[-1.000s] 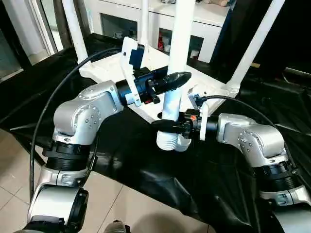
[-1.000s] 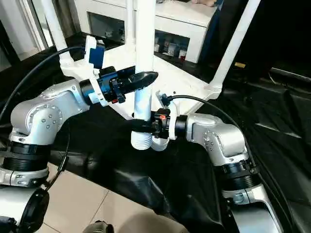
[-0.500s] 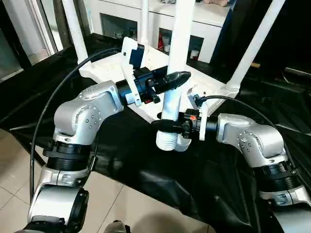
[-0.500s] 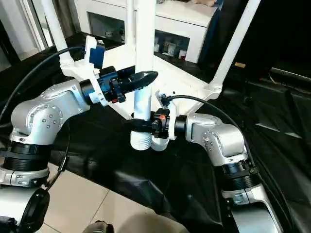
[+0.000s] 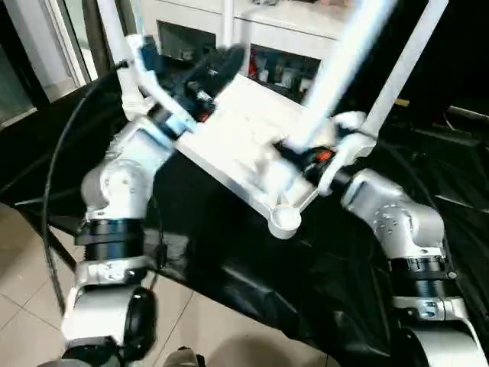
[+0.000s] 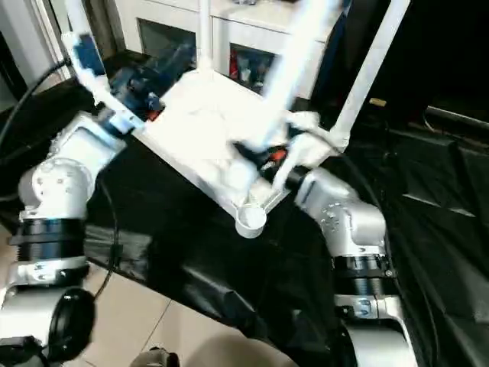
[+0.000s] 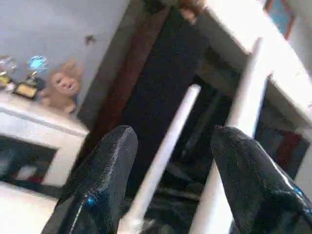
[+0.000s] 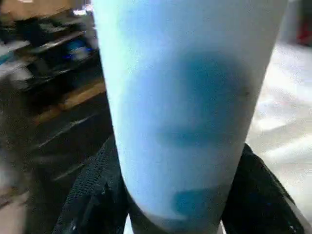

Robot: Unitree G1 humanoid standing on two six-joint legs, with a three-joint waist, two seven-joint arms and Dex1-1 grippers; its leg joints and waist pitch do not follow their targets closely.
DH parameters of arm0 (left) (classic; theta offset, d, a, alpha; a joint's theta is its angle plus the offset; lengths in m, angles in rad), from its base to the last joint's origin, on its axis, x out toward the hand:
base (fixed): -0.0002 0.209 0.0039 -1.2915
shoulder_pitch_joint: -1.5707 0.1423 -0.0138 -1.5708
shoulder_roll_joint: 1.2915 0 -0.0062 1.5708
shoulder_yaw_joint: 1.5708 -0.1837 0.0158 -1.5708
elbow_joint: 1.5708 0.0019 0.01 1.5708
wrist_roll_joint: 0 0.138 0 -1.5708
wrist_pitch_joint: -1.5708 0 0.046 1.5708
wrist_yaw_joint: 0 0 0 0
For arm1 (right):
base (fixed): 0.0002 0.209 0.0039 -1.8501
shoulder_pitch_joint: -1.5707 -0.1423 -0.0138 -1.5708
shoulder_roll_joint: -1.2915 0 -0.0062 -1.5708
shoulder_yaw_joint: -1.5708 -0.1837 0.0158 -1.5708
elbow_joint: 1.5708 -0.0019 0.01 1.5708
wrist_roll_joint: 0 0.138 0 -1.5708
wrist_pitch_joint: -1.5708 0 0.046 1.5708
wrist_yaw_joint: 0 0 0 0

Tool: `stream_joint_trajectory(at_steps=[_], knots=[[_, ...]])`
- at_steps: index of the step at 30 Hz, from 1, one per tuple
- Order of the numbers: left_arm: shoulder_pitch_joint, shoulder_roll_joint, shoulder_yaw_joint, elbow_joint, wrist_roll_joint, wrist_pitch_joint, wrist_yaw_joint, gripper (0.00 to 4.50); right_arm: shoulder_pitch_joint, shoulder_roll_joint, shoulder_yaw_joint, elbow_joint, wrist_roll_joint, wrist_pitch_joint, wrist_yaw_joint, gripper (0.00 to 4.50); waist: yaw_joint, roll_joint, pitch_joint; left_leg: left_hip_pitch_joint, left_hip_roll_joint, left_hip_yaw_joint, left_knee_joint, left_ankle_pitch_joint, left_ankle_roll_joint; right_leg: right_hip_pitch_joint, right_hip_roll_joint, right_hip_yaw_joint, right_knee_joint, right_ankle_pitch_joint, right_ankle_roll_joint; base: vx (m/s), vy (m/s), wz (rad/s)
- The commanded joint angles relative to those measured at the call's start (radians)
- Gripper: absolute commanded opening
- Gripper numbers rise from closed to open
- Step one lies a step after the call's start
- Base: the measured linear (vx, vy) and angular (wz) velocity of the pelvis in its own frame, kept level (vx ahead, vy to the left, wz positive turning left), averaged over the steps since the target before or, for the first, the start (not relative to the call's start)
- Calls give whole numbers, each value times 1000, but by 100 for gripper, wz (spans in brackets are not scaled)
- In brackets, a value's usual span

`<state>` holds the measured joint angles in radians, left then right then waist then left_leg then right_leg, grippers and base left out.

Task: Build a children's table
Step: Pick table leg

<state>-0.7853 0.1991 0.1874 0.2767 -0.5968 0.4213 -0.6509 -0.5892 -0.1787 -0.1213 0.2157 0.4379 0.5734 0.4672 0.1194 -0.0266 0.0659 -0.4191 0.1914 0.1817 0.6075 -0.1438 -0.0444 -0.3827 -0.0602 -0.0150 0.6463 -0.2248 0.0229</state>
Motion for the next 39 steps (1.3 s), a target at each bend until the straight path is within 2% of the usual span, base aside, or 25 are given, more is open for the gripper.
stream_joint_trajectory(at_steps=[1, 2, 3, 4, 5, 6, 7, 9, 10, 11, 12, 14, 15, 16, 17, 19, 21, 24, 26, 28, 30, 36, 37, 38, 39], knots=[[20, 59, -149, 71, 166, -60, -84, 290, 23, -40, -20, 19, -70, -44, -54, 193, -2, 18, -83, 50, 28, -15, -77, -172, -90, 26, -62, 25, -80, -49, -131, 0, 0, 0], [23, 77, -187, 86, 204, -77, -107, 290, 28, -46, -19, 22, -79, -46, -60, 193, -4, 16, -84, 52, 29, -14, -78, -179, -104, 27, -63, 25, -75, -48, -122, 0, 0, 0], [23, 113, -278, 137, 292, -142, -163, 290, 43, -59, -19, 16, -90, -45, -66, 193, -3, 19, -83, 51, 28, -16, -79, -183, -102, 26, -64, 26, -81, -59, -116, 0, 0, 0], [22, 136, -337, 172, 350, -186, -198, 290, 53, -67, -19, 11, -97, -45, -70, 193, -5, 17, -85, 52, 30, -15, -79, -190, -108, 27, -65, 27, -75, -49, -118, 0, 0, 0], [15, 157, -403, 219, 413, -234, -234, 318, 68, -78, -18, -2, -103, -40, -69, 193, -4, 37, -87, 51, 28, -19, -78, -187, -112, 27, -66, 26, -75, -32, -122, 0, 0, 0], [5, 164, -439, 260, 451, -260, -251, 325, 77, -81, -22, -13, -102, -36, -72, 193, -11, 32, -86, 51, 28, -17, -78, -196, -116, 27, -63, 25, -71, -2, -137, 0, 0, 0], [-7, 172, -481, 308, 494, -291, -271, 325, 87, -85, -26, -26, -101, -31, -76, 193, -11, 26, -86, 52, 26, -16, -77, -195, -109, 28, -62, 26, -78, 3, -138, 0, 0, 0], [-44, 171, -559, 430, 577, -363, -315, 338, 113, -94, -33, -64, -97, -16, -89, 193, -12, 31, -87, 49, 24, -16, -74, -185, -96, 32, -63, 28, -77, 31, -150, 0, 0, 0], [-74, 160, -596, 510, 622, -429, -346, 352, 133, -99, -37, -89, -98, -13, -100, 193, -14, 38, -88, 50, 25, -14, -73, -180, -86, 34, -66, 28, -75, 60, -171, 0, 0, 0], [-78, 157, -601, 523, 628, -440, -351, 363, 136, -100, -37, -93, -99, -13, -102, 193, -14, 33, -87, 48, 24, -14, -72, -178, -81, 37, -66, 28, -75, 62, -177, 0, 0, 0], [-93, 151, -616, 561, 653, -470, -352, 368, 146, -102, -38, -106, -99, -11, -105, 193, -14, 38, -88, 48, 26, -14, -72, -178, -73, 37, -68, 28, -74, 65, -193, 0, 0, 0], [-103, 148, -626, 584, 669, -490, -350, 374, 152, -104, -39, -113, -98, -9, -106, 193, -15, 36, -89, 47, 27, -14, -71, -181, -60, 39, -70, 26, -71, 58, -217, 0, 0, 0], [-138, 142, -666, 659, 732, -555, -316, 396, 177, -109, -42, -154, -96, 10, -109, 193, -21, 58, -87, 49, 28, -14, -70, -197, -58, 34, -68, 27, -76, 41, -223, 0, 0, 0], [-138, 142, -666, 659, 732, -555, -316, 405, 177, -109, -42, -154, -96, 10, -109, 193, -23, 50, -86, 47, 26, -15, -70, -203, -56, 38, -66, 27, -79, 36, -221, 0, 0, 0], [-157, 136, -680, 696, 758, -581, -291, 405, 190, -112, -43, -176, -95, 21, -112, 193, -23, 48, -87, 49, 28, -16, -71, -204, -56, 42, -67, 27, -76, 37, -223, 0, 0, 0], [-192, 116, -696, 768, 791, -618, -231, 414, 210, -116, -49, -209, -90, 37, -118, 193, -28, 60, -89, 47, 26, -15, -67, -198, -39, 42, -67, 28, -78, 33, -233, 0, 0, 0], [-217, 94, -692, 818, 795, -634, -196, 414, 221, -119, -54, -227, -87, 46, -123, 193, -30, 57, -89, 46, 26, -16, -67, -189, -33, 44, -68, 27, -75, 39, -245, 0, 0, 0], [-240, 63, -677, 874, 793, -643, -189, 414, 231, -124, -54, -243, -83, 54, -128, 193, -32, 65, -88, 45, 25, -15, -64, -187, -20, 41, -67, 27, -81, 15, -257, 0, 0, 0], [-244, 55, -674, 887, 793, -645, -190, 414, 233, -125, -54, -246, -82, 55, -129, 193, -31, 64, -89, 44, 26, -16, -63, -182, -14, 44, -69, 27, -79, 19, -262, 0, 0, 0], [-257, 33, -685, 944, 829, -670, -168, 414, 238, -126, -55, -259, -79, 65, -134, 193, -33, 63, -89, 45, 24, -15, -62, -184, -6, 43, -69, 28, -83, 13, -263, 0, 0, 0], [-254, 14, -681, 983, 837, -655, -181, 414, 240, -127, -54, -266, -78, 72, -134, 193, -33, 67, -89, 46, 26, -15, -63, -184, -1, 42, -68, 27, -83, 10, -268, 0, 0, 0], [-238, 8, -704, 1036, 862, -578, -269, 414, 225, -134, -45, -261, -79, 76, -118, 193, -34, 67, -86, 47, 27, -16, -66, -210, 0, 40, -71, 27, -87, -39, -272, 0, 0, 0], [-240, 10, -706, 1042, 866, -567, -297, 414, 221, -138, -42, -255, -80, 74, -115, 193, -35, 60, -85, 46, 27, -15, -67, -214, 1, 41, -71, 27, -89, -49, -271, 0, 0, 0], [-242, 11, -706, 1046, 869, -563, -313, 414, 218, -141, -40, -252, -80, 73, -113, 193, -34, 64, -83, 48, 26, -15, -67, -221, -1, 39, -73, 28, -91, -78, -267, 0, 0, 0], [-245, 15, -714, 1050, 879, -561, -334, 414, 213, -143, -38, -247, -80, 71, -110, 193, -35, 59, -82, 48, 25, -15, -68, -225, -2, 40, -72, 28, -93, -92, -264, 0, 0, 0]])
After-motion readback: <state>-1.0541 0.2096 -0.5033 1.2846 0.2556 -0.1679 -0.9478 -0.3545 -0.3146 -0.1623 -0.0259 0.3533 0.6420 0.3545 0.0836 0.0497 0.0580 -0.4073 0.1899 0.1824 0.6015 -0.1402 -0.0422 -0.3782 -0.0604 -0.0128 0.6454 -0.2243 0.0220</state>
